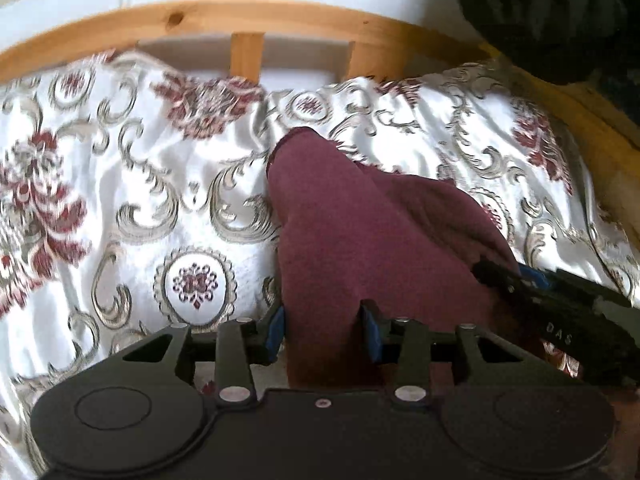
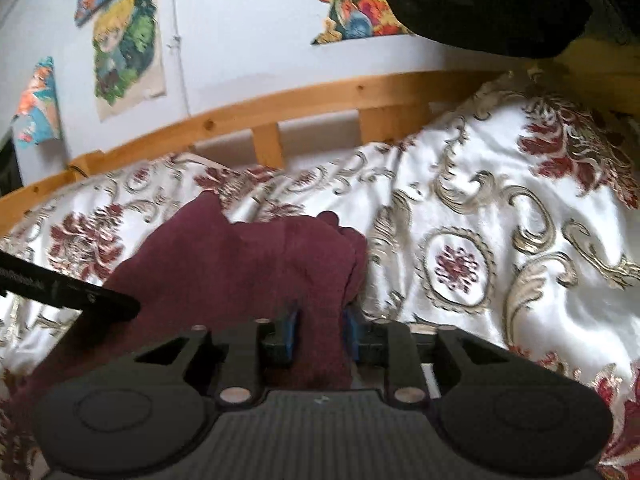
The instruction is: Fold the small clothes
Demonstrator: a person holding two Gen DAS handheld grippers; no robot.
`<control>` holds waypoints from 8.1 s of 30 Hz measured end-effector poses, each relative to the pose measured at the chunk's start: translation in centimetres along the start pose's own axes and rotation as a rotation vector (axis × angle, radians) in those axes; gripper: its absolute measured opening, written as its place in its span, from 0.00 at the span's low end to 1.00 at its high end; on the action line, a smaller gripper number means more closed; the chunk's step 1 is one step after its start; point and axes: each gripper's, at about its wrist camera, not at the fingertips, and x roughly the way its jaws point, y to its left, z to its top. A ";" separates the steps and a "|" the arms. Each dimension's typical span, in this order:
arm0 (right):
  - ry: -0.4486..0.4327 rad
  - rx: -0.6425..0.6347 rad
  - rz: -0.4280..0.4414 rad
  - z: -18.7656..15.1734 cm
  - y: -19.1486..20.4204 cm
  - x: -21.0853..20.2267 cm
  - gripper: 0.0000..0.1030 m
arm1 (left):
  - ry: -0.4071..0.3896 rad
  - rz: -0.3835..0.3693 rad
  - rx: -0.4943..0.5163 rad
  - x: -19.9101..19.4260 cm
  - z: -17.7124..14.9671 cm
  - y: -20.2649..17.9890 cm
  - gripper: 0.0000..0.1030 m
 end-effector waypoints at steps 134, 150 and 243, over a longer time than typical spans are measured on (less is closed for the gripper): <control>-0.091 0.015 -0.193 -5.3 11.4 -25.1 1.00 | -0.267 0.103 -0.069 -19.9 -18.5 -1.9 0.99; -0.090 0.012 -0.205 -5.3 11.4 -25.2 1.00 | -0.268 0.102 -0.070 -20.1 -18.6 -2.1 0.99; -0.067 0.015 -0.237 -5.7 10.8 -24.9 0.99 | -0.255 0.358 0.062 -20.3 -18.2 -5.3 0.99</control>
